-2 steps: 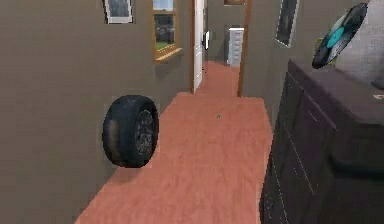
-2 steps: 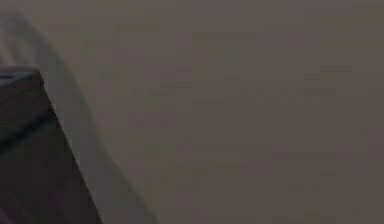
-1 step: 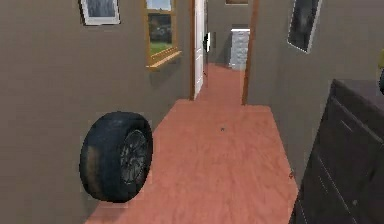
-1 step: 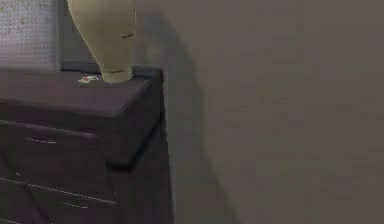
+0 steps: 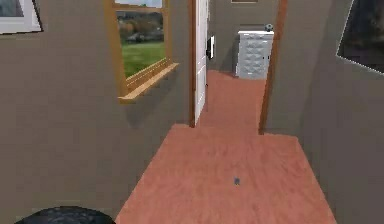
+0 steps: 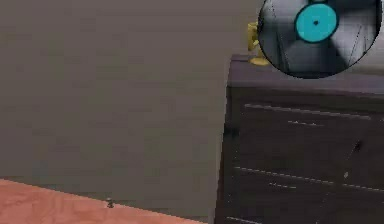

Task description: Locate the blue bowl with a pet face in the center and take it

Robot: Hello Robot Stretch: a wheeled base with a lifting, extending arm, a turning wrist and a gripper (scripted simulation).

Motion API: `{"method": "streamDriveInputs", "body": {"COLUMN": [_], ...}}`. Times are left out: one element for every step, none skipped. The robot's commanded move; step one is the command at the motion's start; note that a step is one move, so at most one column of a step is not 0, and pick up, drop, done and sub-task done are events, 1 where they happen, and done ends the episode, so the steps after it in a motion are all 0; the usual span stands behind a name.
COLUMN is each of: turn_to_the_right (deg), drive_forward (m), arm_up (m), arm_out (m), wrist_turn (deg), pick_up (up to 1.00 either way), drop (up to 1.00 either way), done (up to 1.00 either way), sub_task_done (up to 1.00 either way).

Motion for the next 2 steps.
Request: {"method": "streamDriveInputs", "body": {"turn_to_the_right": [0.0,0.0], "drive_forward": [1.0,0.45], "arm_up": [0.0,0.0], "arm_out": [0.0,0.0], "wrist_turn": [0.0,0.0], "pick_up": [0.0,0.0], "drop": [0.0,0.0], "done": [0.0,0.0], "sub_task_done": [0.0,0.0]}}
